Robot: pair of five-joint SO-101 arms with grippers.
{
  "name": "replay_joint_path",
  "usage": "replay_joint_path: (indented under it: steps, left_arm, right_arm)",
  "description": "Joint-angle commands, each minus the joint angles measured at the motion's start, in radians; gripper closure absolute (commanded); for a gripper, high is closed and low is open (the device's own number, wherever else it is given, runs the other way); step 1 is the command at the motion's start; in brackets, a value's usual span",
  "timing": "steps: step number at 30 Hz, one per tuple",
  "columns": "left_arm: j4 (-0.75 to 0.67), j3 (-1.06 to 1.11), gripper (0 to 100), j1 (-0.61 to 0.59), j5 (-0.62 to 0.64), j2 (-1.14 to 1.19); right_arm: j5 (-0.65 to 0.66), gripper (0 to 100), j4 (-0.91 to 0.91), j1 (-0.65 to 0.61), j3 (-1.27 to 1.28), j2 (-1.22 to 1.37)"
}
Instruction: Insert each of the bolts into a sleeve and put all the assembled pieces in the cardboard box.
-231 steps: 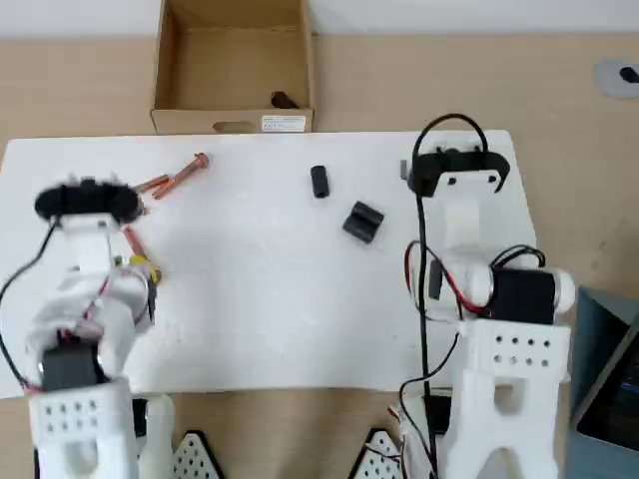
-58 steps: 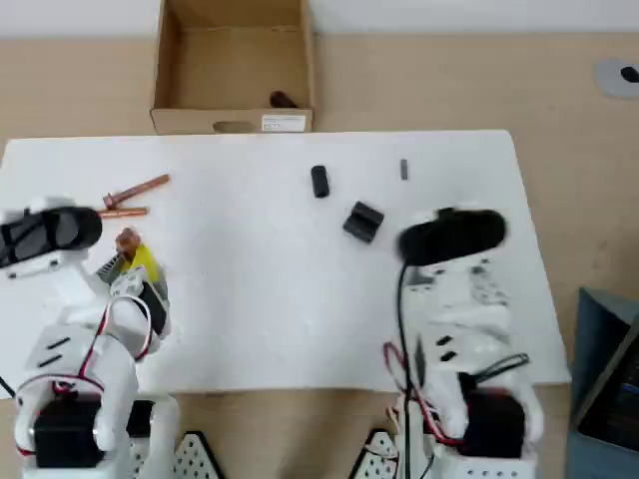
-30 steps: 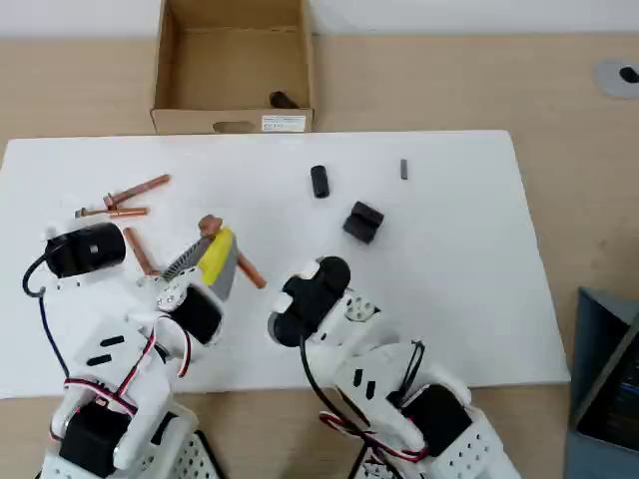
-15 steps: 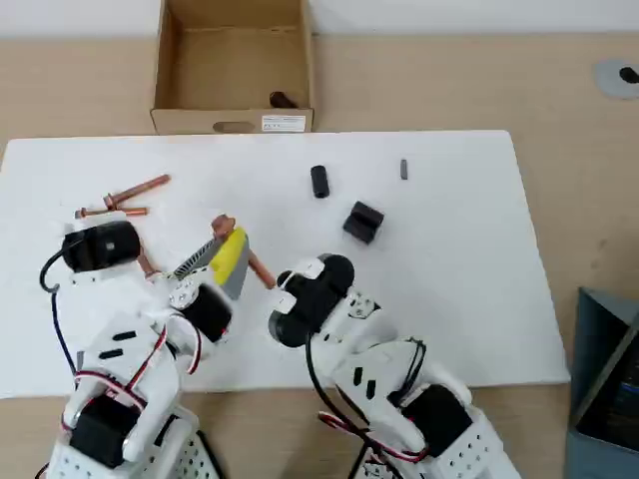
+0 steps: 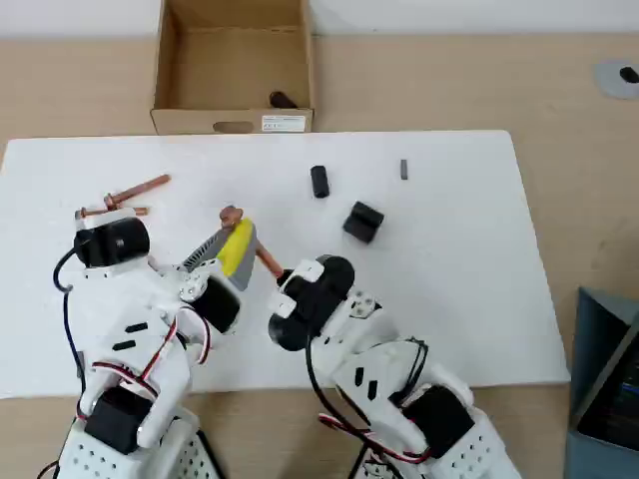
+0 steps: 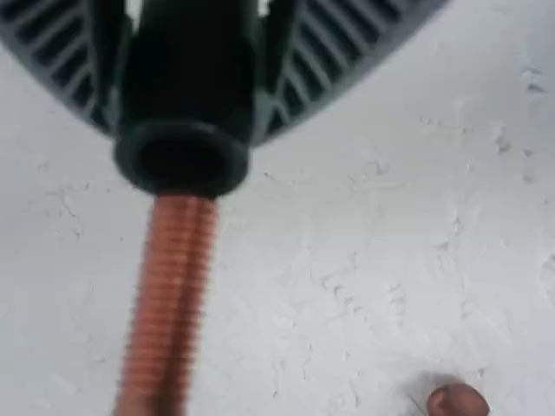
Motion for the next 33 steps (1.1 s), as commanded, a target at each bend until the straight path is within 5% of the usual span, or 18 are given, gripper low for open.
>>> replay_joint_path:
  steps: [1,13,24,33]
  left_arm:
    - [-0.018,-0.006,100,0.043,0.006,-0.012]
    - [0.051,-0.005,100,0.068,-0.002,-0.012]
    - [0.055,0.011,100,0.270,-0.272,-0.012]
    - [0.100,0.110,100,0.285,-0.278,-0.012]
  right_arm:
    - [0.008,98.9,-0.026,-0.015,-0.064,-0.163]
    - [0.008,98.9,-0.023,-0.015,-0.074,-0.163]
    - [0.008,98.9,-0.021,-0.015,-0.071,-0.162]
    - [0.008,98.9,-0.021,-0.015,-0.074,-0.162]
